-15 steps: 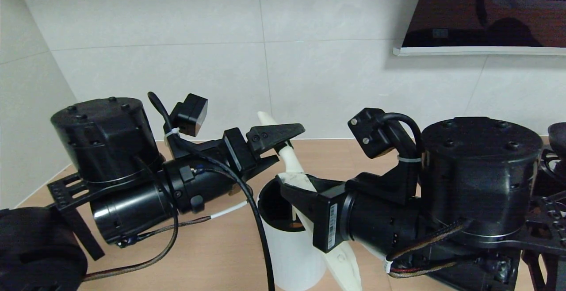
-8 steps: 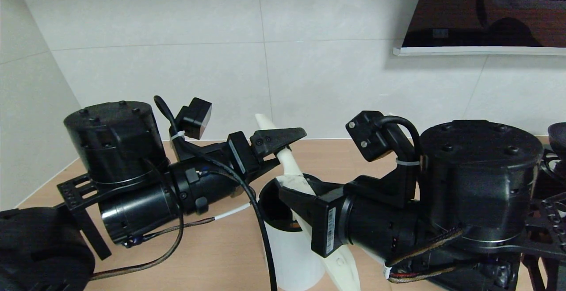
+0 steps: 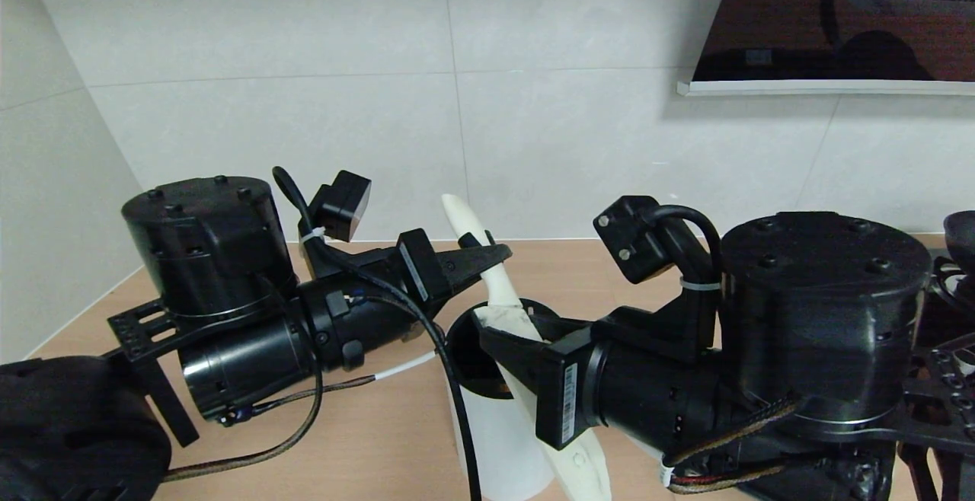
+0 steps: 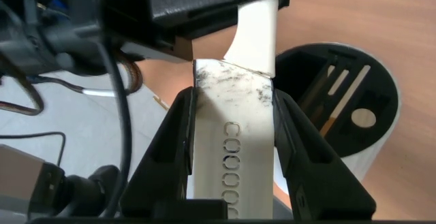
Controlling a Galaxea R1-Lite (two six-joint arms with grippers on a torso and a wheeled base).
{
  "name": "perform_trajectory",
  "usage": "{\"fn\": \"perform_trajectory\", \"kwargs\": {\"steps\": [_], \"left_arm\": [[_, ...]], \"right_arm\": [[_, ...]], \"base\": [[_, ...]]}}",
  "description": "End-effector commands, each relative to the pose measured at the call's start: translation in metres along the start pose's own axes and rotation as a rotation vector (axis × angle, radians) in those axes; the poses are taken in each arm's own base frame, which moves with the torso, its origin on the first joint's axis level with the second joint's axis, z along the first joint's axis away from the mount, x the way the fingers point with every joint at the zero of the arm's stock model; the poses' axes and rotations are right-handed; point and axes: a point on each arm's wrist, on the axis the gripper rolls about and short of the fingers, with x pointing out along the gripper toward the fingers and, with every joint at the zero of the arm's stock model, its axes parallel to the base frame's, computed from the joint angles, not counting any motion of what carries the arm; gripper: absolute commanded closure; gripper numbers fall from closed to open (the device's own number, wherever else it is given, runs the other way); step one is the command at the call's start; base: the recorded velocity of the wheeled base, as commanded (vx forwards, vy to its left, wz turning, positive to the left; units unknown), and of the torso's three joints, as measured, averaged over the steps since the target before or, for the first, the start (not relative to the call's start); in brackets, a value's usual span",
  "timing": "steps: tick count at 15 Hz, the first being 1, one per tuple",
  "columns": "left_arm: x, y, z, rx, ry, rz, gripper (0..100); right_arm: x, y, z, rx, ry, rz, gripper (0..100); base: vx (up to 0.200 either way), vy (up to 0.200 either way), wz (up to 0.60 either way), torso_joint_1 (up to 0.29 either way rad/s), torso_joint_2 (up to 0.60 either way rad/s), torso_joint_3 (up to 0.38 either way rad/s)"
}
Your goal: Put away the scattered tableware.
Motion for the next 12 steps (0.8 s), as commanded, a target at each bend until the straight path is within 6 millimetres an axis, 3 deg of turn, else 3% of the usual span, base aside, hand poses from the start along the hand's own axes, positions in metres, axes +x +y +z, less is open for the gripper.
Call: {"fn": "perform_trajectory", "kwargs": {"steps": [1,10,11,12], "left_arm": [[-0.0006,-0.0001,0.0000,0.000,0.000,0.000,100],[-0.0013,-0.0010,0.0004,-0.001,-0.003,-0.004,100],[-0.0016,-0.0013,0.0005,-0.001,-0.003,-0.004,100],[-0.0016,-0.0014,0.0006,0.000,-0.004,-0.005,100]], "right_arm": [[-0.0007,0.0004,0.0010,0.001,-0.005,0.002,100],[0.0001,-0.0006,-0.0001,0.000,-0.003,-0.012,100],[0.0006,-0.0006,0.0000,-0.002,-0.006,-0.018,0],[0.0006,-0.0006,0.0000,-0.002,-0.006,-0.018,0]], "base": [[0.000,0.000,0.00,0.000,0.00,0.000],[0.000,0.000,0.00,0.000,0.00,0.000],[0.000,0.000,0.00,0.000,0.00,0.000],[0.000,0.000,0.00,0.000,0.00,0.000]]}}
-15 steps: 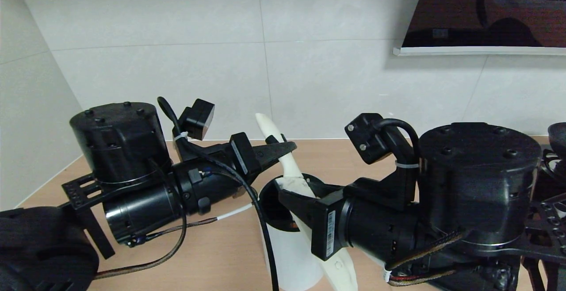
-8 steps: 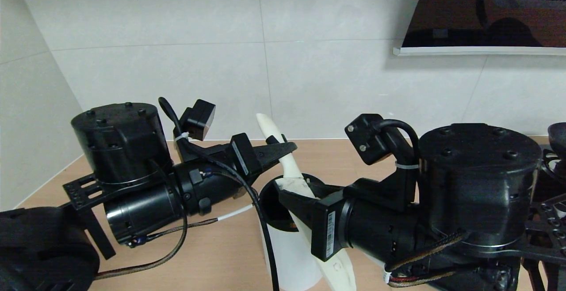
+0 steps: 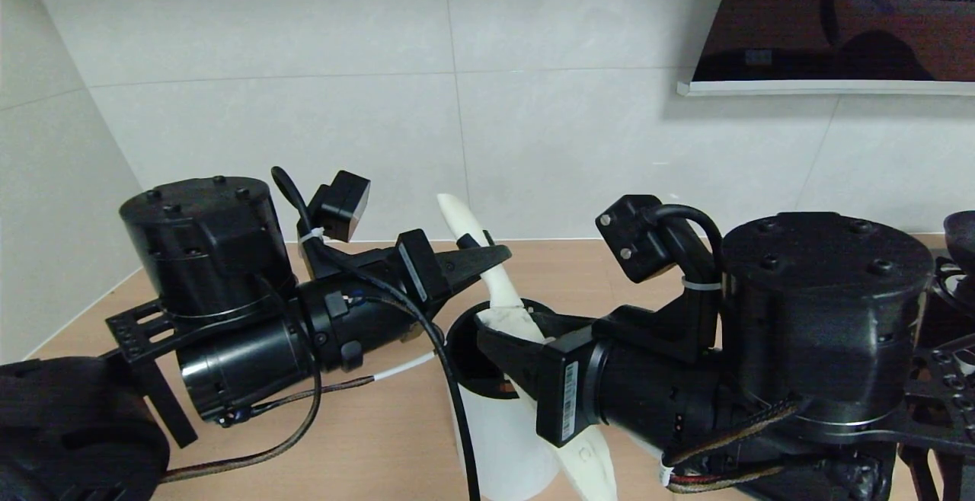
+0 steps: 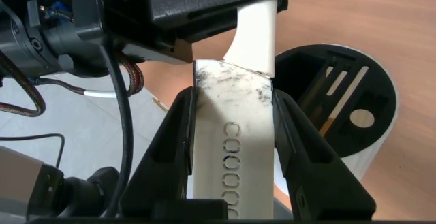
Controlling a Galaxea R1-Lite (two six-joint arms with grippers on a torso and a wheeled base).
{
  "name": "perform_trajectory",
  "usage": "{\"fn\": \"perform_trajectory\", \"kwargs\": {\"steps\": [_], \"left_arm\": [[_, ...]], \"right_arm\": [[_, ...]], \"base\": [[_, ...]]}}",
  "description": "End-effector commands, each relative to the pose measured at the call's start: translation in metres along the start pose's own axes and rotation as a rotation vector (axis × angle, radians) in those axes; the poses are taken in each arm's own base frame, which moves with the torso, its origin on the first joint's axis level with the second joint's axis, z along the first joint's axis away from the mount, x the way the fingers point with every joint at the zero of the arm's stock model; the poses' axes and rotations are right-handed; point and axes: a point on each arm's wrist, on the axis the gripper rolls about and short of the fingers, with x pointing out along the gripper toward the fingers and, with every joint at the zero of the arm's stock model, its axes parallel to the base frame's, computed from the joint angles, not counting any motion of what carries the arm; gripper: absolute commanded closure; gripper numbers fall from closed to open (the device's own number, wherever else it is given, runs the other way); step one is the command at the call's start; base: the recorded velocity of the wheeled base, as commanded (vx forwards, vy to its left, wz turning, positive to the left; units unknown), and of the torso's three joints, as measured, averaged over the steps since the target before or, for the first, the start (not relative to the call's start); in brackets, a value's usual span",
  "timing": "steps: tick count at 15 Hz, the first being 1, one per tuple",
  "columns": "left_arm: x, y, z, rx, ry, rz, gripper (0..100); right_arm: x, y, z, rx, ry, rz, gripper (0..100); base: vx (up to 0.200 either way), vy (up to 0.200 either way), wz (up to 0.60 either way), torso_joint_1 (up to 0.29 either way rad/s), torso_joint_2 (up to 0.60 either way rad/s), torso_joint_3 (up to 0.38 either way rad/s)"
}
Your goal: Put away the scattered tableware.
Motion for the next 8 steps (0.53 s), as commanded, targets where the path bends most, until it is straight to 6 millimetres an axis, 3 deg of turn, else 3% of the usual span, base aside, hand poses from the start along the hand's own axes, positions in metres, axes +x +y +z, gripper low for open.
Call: {"fn": "perform_trajectory", "kwargs": {"steps": [1,6,8], "left_arm": [[-0.001,-0.001,0.001,0.001,-0.004,-0.006,100],[-0.002,-0.004,0.003,0.004,-0.013,-0.013,100],[-0.008,-0.012,0.008,0.014,-0.029,-0.029,100]], "right_arm": [[0.000,0.000,0.000,-0.001,0.001,0.001,0],[-0.002,-0.002,0.003,0.003,-0.010,-0.006,0],[-0.007,-0.013,0.016,0.016,-0.054,-0.037,0]], "base": [[0.000,0.000,0.00,0.000,0.00,0.000],[0.000,0.000,0.00,0.000,0.00,0.000],[0.000,0.000,0.00,0.000,0.00,0.000]]}}
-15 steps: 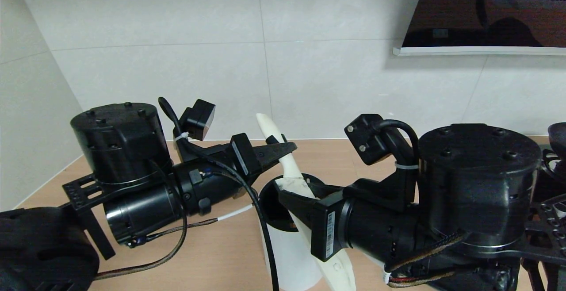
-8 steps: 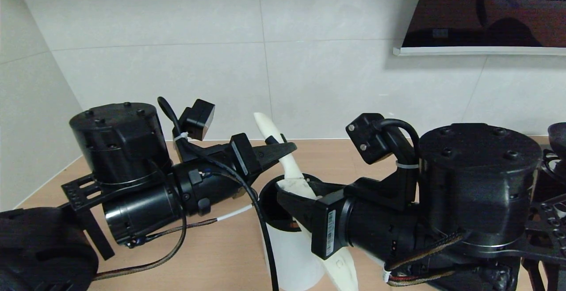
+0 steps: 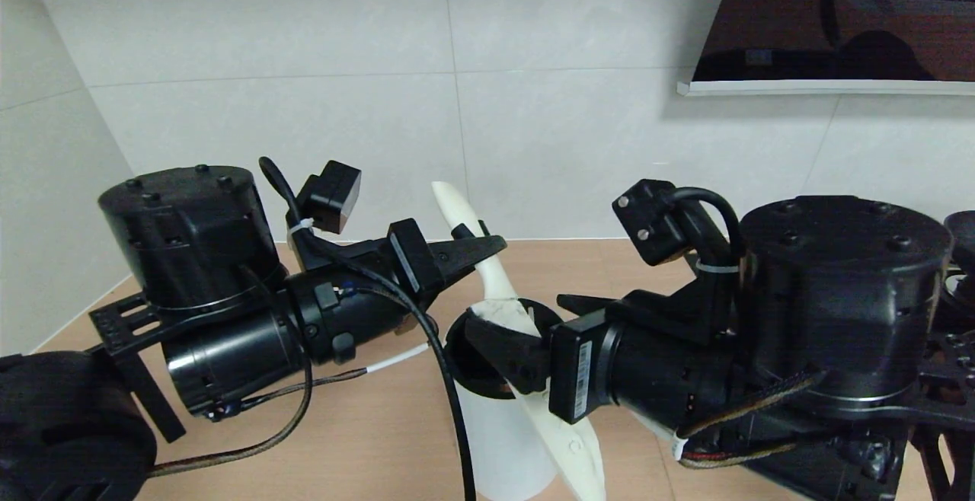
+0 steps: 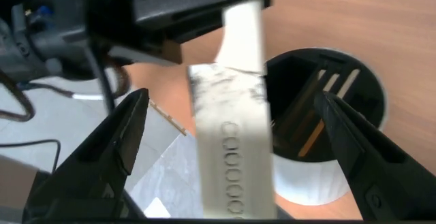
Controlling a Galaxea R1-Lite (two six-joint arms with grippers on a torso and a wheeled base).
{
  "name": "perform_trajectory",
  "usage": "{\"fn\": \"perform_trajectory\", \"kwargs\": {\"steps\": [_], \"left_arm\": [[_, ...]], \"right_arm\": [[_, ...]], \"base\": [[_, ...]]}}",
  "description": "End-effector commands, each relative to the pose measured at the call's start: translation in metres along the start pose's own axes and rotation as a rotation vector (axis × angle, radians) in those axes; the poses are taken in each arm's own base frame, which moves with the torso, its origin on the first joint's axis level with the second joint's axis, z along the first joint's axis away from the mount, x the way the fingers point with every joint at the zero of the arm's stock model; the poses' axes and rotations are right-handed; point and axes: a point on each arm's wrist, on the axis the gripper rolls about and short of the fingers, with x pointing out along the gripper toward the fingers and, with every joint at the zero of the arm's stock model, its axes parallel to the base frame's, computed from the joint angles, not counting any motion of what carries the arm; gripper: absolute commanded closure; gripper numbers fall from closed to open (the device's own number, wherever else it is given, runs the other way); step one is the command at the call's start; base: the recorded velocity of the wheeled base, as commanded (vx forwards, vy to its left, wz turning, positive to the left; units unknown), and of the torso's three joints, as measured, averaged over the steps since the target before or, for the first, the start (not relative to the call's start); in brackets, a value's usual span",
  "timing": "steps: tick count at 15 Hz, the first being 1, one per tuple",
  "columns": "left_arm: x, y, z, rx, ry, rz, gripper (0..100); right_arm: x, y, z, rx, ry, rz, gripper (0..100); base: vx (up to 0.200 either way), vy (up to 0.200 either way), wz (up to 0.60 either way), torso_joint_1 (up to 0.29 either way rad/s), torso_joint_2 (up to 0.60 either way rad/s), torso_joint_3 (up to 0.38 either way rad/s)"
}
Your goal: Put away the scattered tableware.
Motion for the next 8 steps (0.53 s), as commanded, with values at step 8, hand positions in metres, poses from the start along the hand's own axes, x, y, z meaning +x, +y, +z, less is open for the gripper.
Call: {"fn": "perform_trajectory", "kwargs": {"steps": [8], "left_arm": [[-0.020,-0.040,0.051,0.094,-0.215,0.331,100]], "right_arm": [[-0.015,-0.041,0.043,0.024,-0.143,-0.129,0]], "base": [[0.000,0.000,0.00,0.000,0.00,0.000]]}}
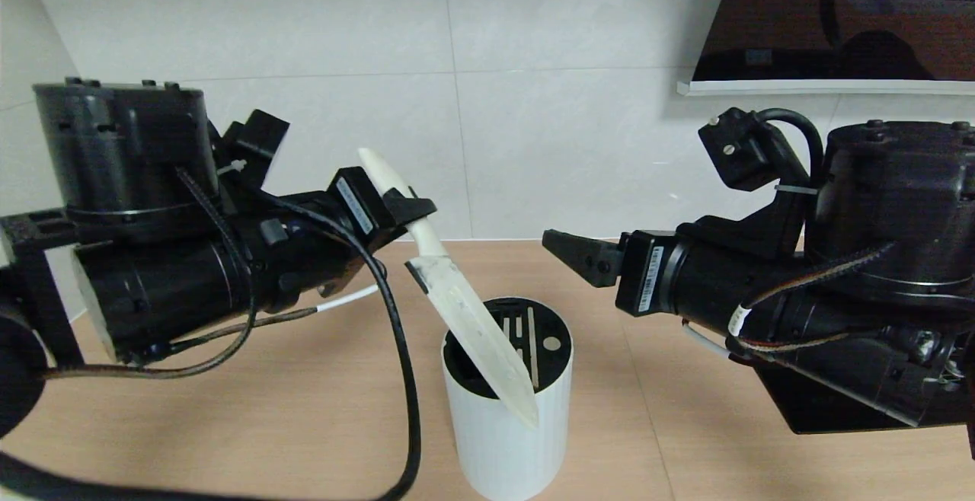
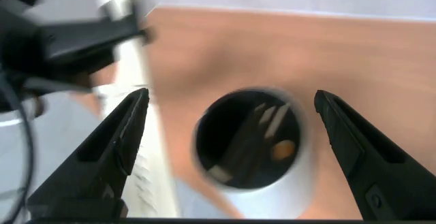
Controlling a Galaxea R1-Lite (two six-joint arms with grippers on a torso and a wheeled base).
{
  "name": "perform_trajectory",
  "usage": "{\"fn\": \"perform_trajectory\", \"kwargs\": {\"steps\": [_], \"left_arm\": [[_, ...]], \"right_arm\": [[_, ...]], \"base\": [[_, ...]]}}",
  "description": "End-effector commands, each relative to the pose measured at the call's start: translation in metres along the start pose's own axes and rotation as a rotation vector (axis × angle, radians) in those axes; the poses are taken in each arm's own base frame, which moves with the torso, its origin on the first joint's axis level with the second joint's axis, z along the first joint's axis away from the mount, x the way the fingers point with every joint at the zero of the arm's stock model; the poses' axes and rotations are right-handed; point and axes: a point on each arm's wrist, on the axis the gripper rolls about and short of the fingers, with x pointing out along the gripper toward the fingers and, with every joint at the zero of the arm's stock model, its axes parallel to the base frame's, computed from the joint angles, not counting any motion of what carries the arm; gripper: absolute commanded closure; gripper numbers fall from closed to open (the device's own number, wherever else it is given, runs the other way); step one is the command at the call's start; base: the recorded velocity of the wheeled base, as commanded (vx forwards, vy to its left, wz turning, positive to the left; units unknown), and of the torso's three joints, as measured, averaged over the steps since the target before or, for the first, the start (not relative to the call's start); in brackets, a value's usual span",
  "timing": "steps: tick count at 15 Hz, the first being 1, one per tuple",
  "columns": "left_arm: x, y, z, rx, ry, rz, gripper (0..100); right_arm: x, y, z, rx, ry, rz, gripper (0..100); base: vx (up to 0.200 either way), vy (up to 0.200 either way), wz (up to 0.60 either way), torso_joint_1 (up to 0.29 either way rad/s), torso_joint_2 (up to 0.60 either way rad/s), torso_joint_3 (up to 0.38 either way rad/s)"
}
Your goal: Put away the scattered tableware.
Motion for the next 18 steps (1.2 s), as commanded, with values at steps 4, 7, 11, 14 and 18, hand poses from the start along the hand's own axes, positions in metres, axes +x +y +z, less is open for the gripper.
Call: {"fn": "perform_trajectory", "kwargs": {"steps": [4,7,11,14,18], "left_arm": [[-0.007,-0.028,0.001,0.271,-0.178,0.198,100],[-0.006,-0.037,-0.008,0.438,-0.237,0.270,100],[0.003,-0.036,-0.039,0.607,-0.366,0.272,100],[0.014,-0.032,-0.054,0.677,-0.449,0.217,100],[0.017,-0.033,-0.060,0.685,-0.448,0.202,100]], "right_arm": [[-0.002,-0.009,0.009,0.007,-0.030,-0.030,0],[-0.002,-0.012,0.010,0.008,-0.032,-0.039,0],[0.000,-0.016,0.009,0.008,-0.031,-0.056,0],[0.000,-0.017,0.009,0.007,-0.028,-0.057,0],[0.001,-0.017,0.008,0.007,-0.026,-0.058,0]], "base": [[0.000,0.000,0.00,0.000,0.00,0.000],[0.000,0.000,0.00,0.000,0.00,0.000],[0.000,0.000,0.00,0.000,0.00,0.000],[0.000,0.000,0.00,0.000,0.00,0.000],[0.000,0.000,0.00,0.000,0.00,0.000]]}}
